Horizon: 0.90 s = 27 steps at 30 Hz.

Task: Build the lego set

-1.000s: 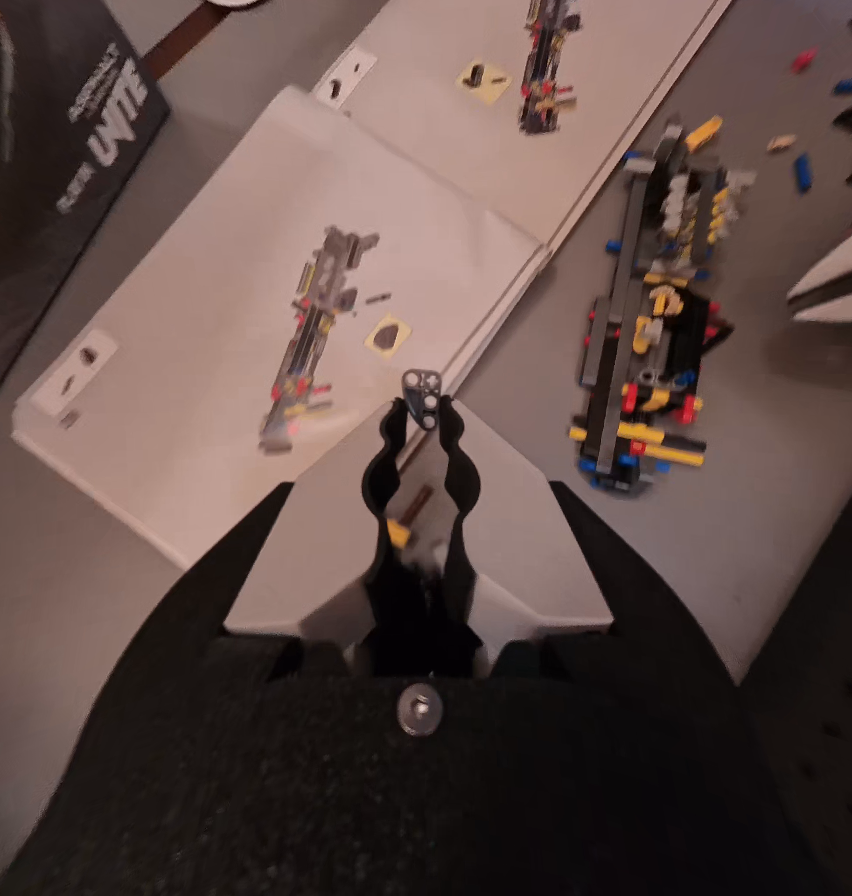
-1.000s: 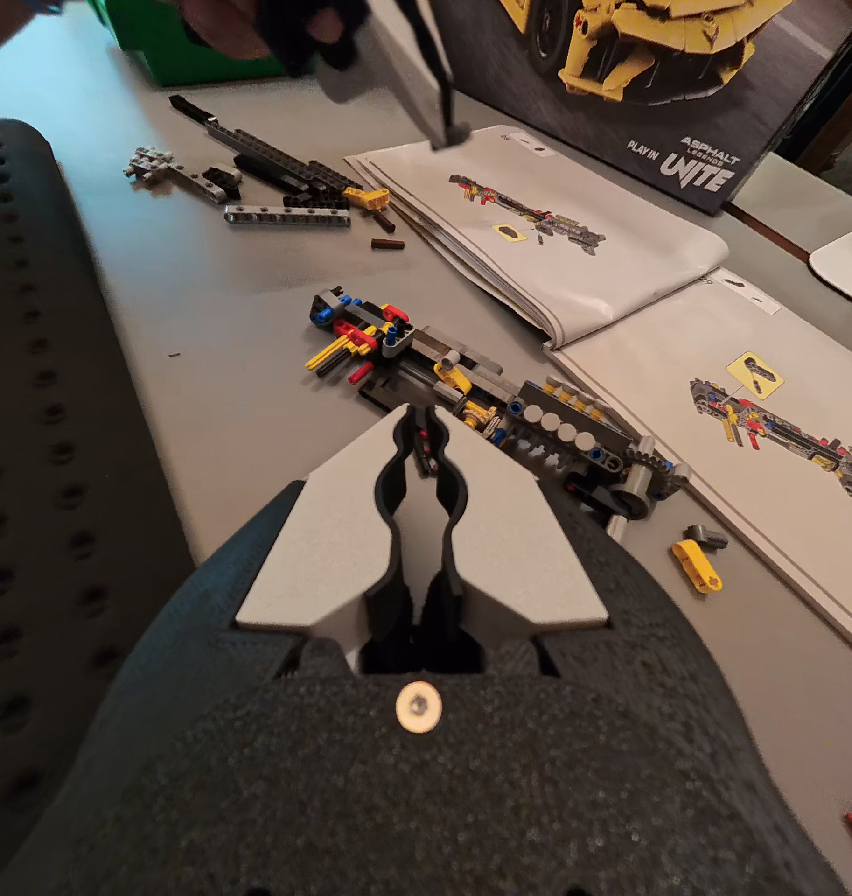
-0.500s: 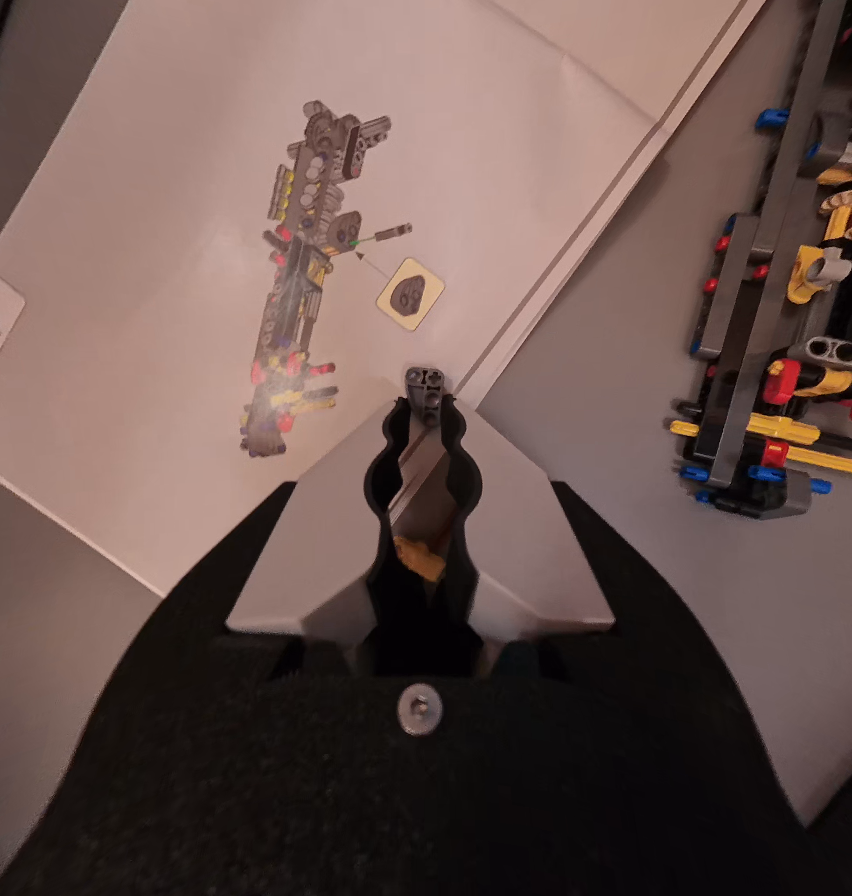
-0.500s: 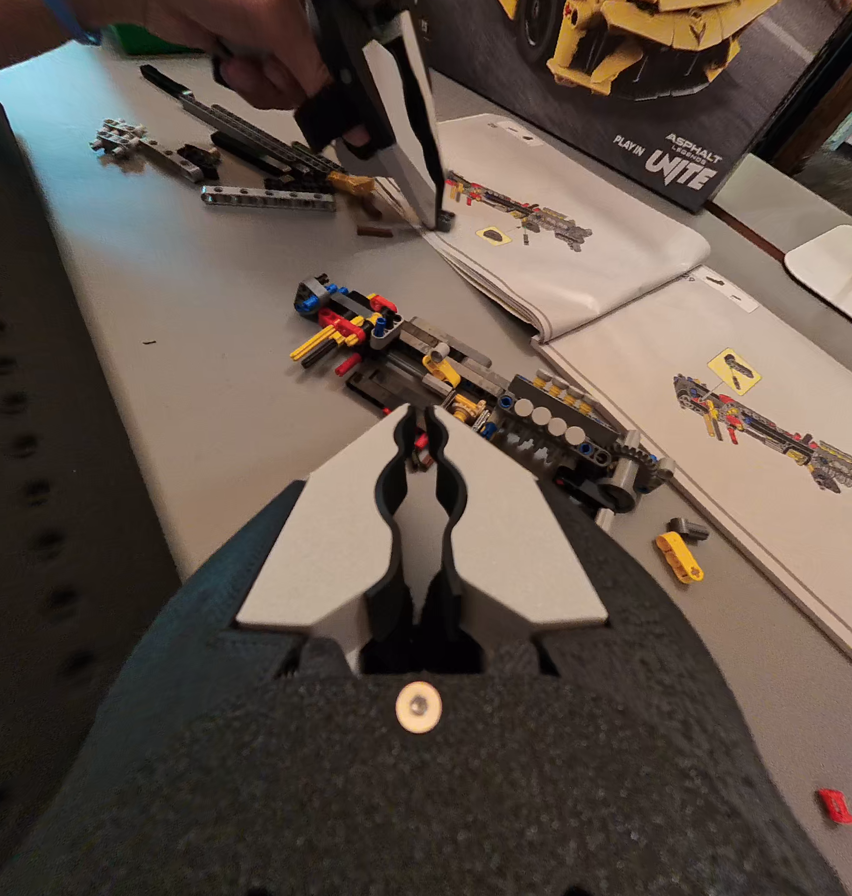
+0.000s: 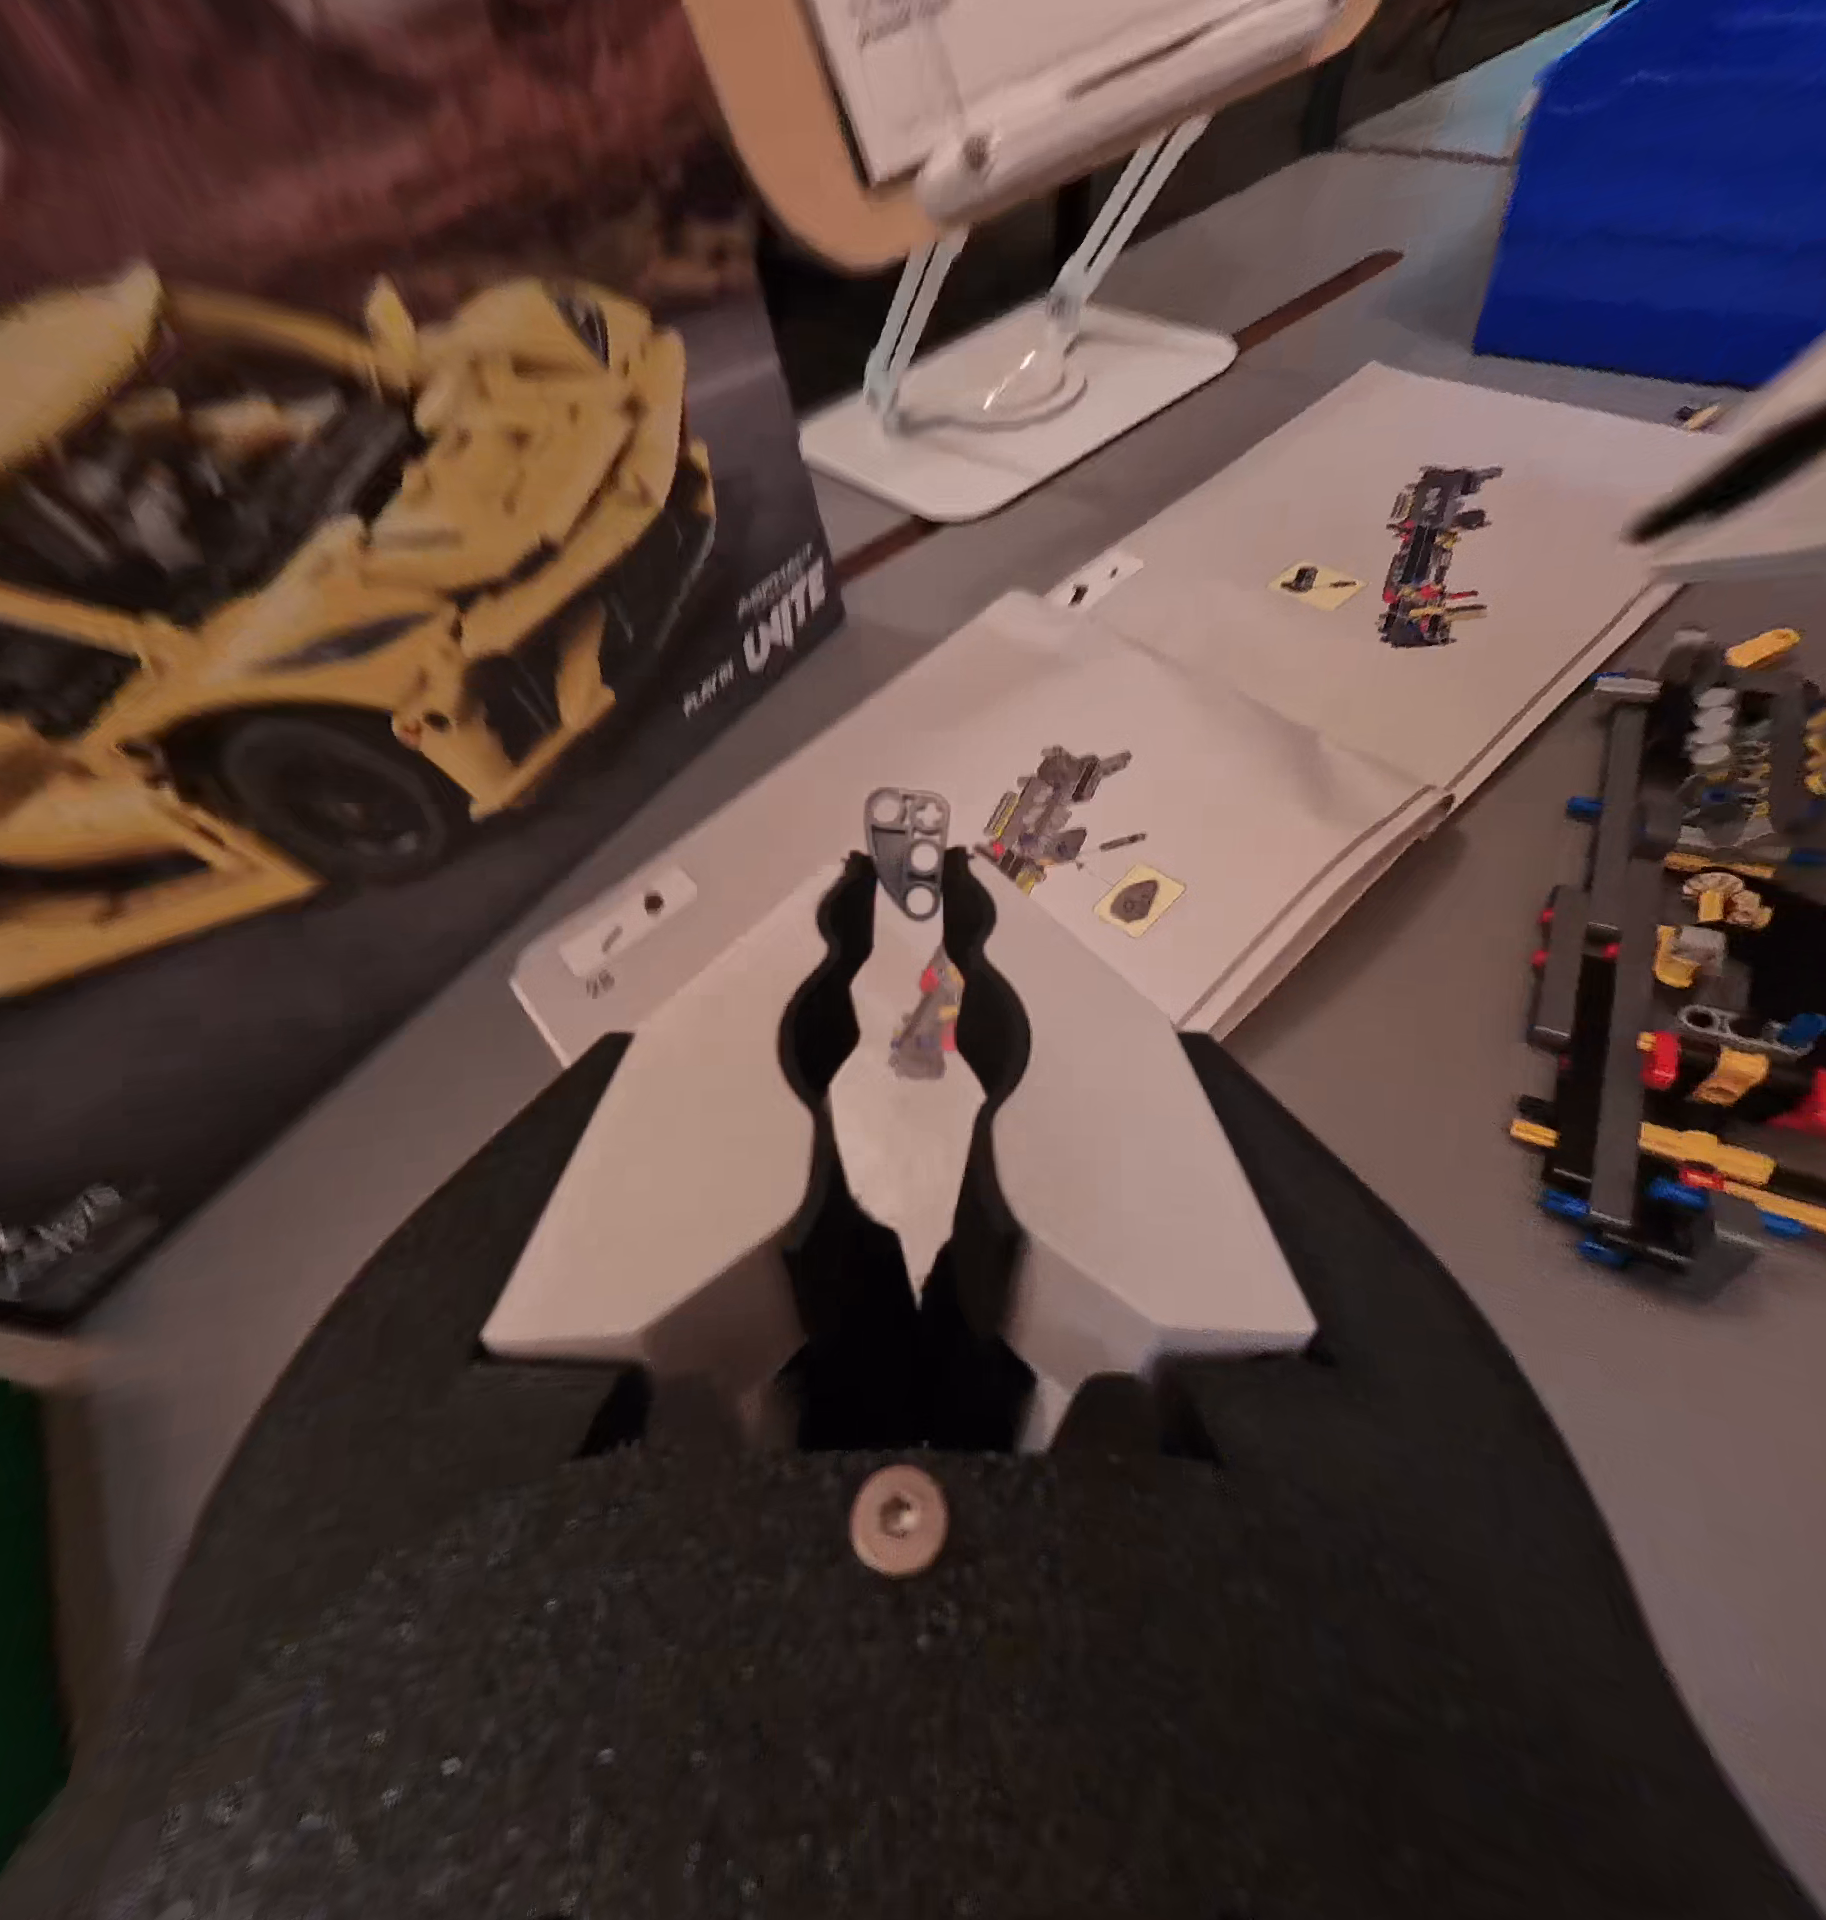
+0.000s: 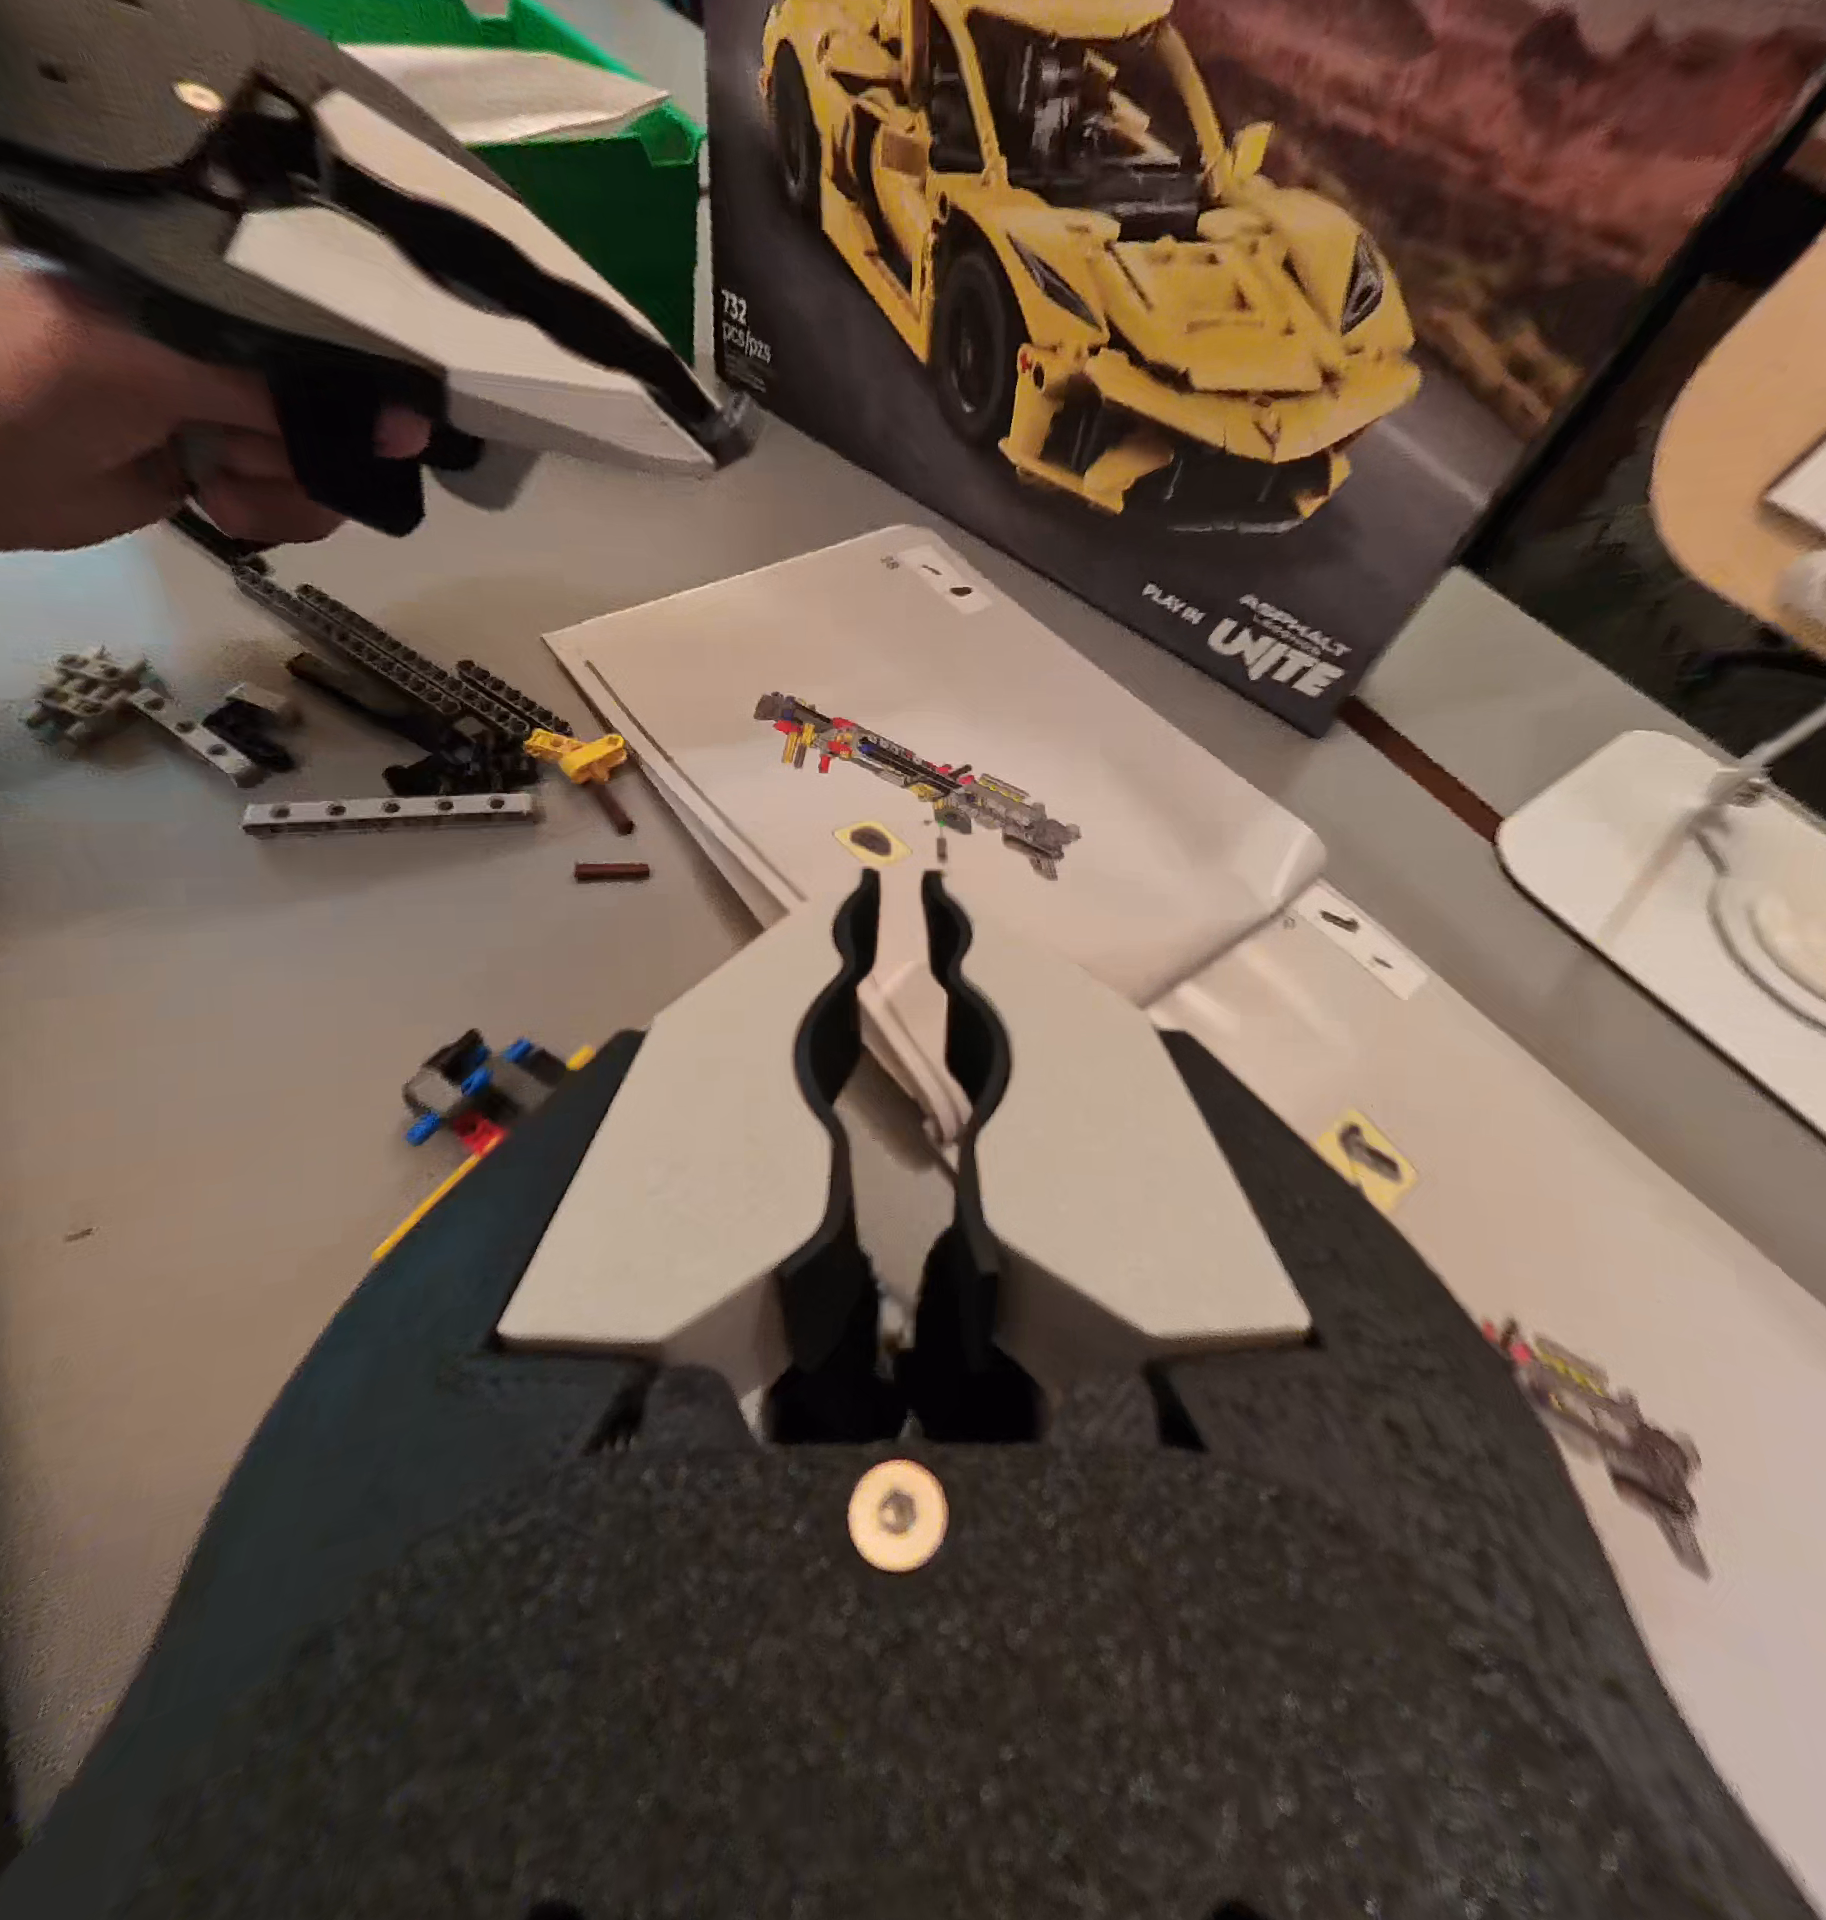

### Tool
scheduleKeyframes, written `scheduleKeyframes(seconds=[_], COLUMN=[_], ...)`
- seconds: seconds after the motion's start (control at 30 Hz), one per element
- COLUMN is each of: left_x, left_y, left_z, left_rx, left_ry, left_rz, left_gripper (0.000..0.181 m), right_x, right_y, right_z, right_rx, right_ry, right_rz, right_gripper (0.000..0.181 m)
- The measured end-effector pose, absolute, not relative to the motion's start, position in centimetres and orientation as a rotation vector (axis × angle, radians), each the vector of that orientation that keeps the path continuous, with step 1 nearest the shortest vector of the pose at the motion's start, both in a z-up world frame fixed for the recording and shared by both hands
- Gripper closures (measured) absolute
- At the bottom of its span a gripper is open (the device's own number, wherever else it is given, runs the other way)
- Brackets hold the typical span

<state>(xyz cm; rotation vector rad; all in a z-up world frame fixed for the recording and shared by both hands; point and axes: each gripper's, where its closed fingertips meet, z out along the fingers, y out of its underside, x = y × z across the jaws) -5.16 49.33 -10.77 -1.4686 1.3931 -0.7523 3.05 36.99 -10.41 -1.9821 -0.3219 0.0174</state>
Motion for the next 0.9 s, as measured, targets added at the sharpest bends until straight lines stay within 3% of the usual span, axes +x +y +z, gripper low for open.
scheduleKeyframes(seconds=[0.23, 0.47, 0.6, 0.9], left_x=[-4.6, -3.6, -2.8, -1.9], left_y=[47.7, 46.3, 44.5, 40.9], left_z=[-12.7, -14.1, -13.7, -11.6], left_rx=[-1.235, -1.026, -0.983, -0.872], left_ry=[1.582, 1.681, 1.686, 1.642], left_rz=[-0.574, -0.355, -0.415, -0.557], left_gripper=[0.169, 0.170, 0.169, 0.169], right_x=[0.7, 0.2, 0.1, -1.7], right_y=[40.9, 40.9, 40.4, 39.7], right_z=[-13.0, -11.6, -11.2, -11.3], right_rx=[-2.021, -1.981, -1.984, -1.972], right_ry=[-0.246, -0.219, -0.273, -0.217], right_rz=[0.449, 0.451, 0.342, 0.615], right_gripper=[0.161, 0.164, 0.164, 0.159])
